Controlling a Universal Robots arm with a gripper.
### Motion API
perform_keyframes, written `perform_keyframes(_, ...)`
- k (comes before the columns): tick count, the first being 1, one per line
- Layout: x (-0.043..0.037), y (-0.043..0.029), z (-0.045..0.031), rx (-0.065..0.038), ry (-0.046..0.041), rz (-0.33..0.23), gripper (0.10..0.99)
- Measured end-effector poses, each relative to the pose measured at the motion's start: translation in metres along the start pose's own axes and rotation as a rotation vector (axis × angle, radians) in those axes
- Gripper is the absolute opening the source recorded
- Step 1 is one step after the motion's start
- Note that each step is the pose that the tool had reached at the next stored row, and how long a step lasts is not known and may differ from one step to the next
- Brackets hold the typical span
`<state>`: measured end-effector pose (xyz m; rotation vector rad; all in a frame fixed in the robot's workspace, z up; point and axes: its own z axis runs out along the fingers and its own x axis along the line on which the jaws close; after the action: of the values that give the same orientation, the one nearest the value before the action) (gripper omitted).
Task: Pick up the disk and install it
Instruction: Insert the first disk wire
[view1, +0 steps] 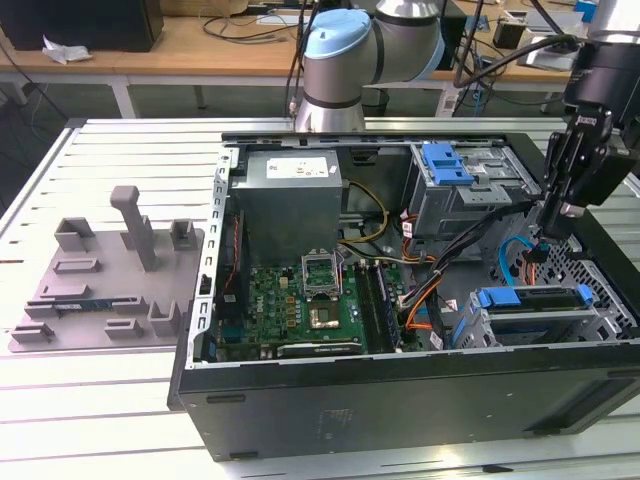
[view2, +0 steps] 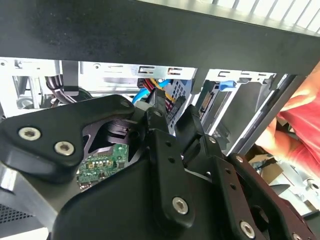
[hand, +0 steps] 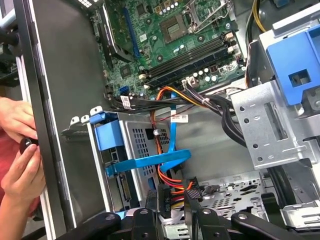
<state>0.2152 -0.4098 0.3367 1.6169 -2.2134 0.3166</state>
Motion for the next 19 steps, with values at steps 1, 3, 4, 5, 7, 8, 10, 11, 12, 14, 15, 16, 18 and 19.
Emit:
perform_keyframes(1, -0.0002, 0.0, 0.0004, 0.0, 0.0001, 0.0, 0.353)
perform_keyframes(3, -0.0005, -0.0001, 0.0009, 0.0, 0.0003, 0.0, 0.353)
perform_keyframes(4, -0.0014, 0.0003, 0.0006, 0.0, 0.0005, -0.001, 0.353)
perform_keyframes(5, -0.0028, 0.0012, 0.0, 0.002, 0.0019, -0.002, 0.353)
perform_keyframes(7, -0.0049, 0.0027, -0.0008, 0.004, 0.0044, -0.004, 0.353)
perform_keyframes(8, -0.0056, 0.0035, -0.0008, 0.005, 0.0057, -0.006, 0.353)
perform_keyframes(10, -0.006, 0.0042, -0.0003, 0.008, 0.0076, -0.012, 0.353)
perform_keyframes(11, -0.006, 0.0045, -0.0001, 0.01, 0.0084, -0.015, 0.353)
perform_keyframes(12, -0.0061, 0.0048, 0.0002, 0.013, 0.0096, -0.02, 0.353)
perform_keyframes(14, -0.0062, 0.0051, 0.0008, 0.021, 0.0127, -0.035, 0.353)
perform_keyframes(15, -0.0063, 0.0052, 0.001, 0.025, 0.0145, -0.041, 0.353)
perform_keyframes(16, -0.0064, 0.0053, 0.0014, 0.03, 0.0169, -0.051, 0.353)
perform_keyframes(18, -0.0067, 0.0054, 0.002, 0.036, 0.0197, -0.062, 0.353)
perform_keyframes(19, -0.0069, 0.0054, 0.0025, 0.038, 0.0212, -0.066, 0.353)
